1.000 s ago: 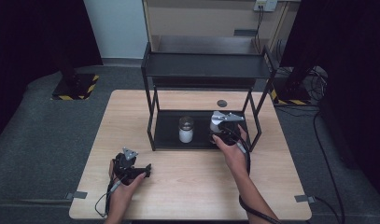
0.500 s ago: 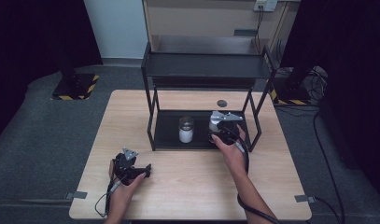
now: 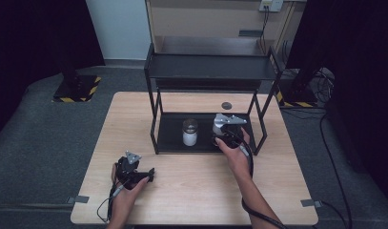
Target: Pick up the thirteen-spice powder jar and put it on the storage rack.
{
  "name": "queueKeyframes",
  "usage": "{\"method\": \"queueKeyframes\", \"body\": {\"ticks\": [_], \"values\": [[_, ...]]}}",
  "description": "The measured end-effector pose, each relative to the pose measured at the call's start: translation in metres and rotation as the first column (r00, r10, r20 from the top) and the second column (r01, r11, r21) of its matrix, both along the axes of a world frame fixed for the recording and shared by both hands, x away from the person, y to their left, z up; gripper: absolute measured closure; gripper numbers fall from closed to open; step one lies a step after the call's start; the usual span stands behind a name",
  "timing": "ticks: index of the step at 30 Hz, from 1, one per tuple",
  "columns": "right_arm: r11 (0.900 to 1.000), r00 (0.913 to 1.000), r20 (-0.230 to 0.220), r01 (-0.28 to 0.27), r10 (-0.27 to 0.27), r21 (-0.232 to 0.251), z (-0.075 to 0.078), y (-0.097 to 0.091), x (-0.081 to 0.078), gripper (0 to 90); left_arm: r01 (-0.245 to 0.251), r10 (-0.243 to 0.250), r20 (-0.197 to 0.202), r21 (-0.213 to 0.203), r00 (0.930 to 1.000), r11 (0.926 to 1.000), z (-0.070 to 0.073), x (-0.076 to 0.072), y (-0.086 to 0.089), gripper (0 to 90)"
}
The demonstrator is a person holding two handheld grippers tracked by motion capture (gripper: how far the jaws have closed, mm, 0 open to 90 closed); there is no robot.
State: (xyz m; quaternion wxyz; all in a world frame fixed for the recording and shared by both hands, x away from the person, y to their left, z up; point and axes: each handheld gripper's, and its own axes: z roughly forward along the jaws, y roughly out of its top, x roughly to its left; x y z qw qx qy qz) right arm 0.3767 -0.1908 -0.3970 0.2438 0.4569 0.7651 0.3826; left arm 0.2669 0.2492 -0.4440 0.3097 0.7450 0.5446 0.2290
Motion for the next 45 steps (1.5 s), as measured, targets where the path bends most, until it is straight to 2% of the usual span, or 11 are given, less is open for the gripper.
{"method": "queueKeyframes", "body": {"ticks": [8, 16, 22, 34, 40, 45], "values": [[0.9999, 0.9998, -0.016, 0.014, -0.014, 0.005, -0.005, -0.002, 0.003, 31.0, 0.0, 0.0, 0.0, 0.0, 1.0, 1.0, 0.0, 0.0, 0.0, 0.0], [0.9997, 0.9997, 0.012, 0.019, -0.02, 0.018, -0.012, -0.002, -0.003, 30.4, 0.0, 0.0, 0.0, 0.0, 1.0, 1.0, 0.0, 0.0, 0.0, 0.0], [0.9992, 0.9997, 0.01, 0.022, -0.023, 0.034, -0.019, -0.004, -0.006, 29.8, 0.0, 0.0, 0.0, 0.001, 1.0, 1.0, 0.0, -0.001, 0.0, 0.0], [0.9989, 0.9998, 0.009, 0.02, -0.02, 0.043, -0.02, -0.006, -0.006, 29.2, 0.0, 0.0, -0.001, 0.001, 1.0, 1.0, 0.0, -0.001, 0.0, 0.0], [0.9981, 1.0, 0.001, 0.008, -0.008, 0.061, -0.022, -0.011, -0.008, 15.8, 0.0, 0.0, 0.0, 0.0, 1.0, 1.0, 0.0, -0.001, 0.0, 0.0], [0.999, 0.9999, 0.012, 0.003, -0.003, 0.045, -0.019, -0.013, -0.018, 9.1, 0.0, 0.0, -0.001, 0.0, 1.0, 1.0, 0.0, -0.001, 0.0, 0.0]]}}
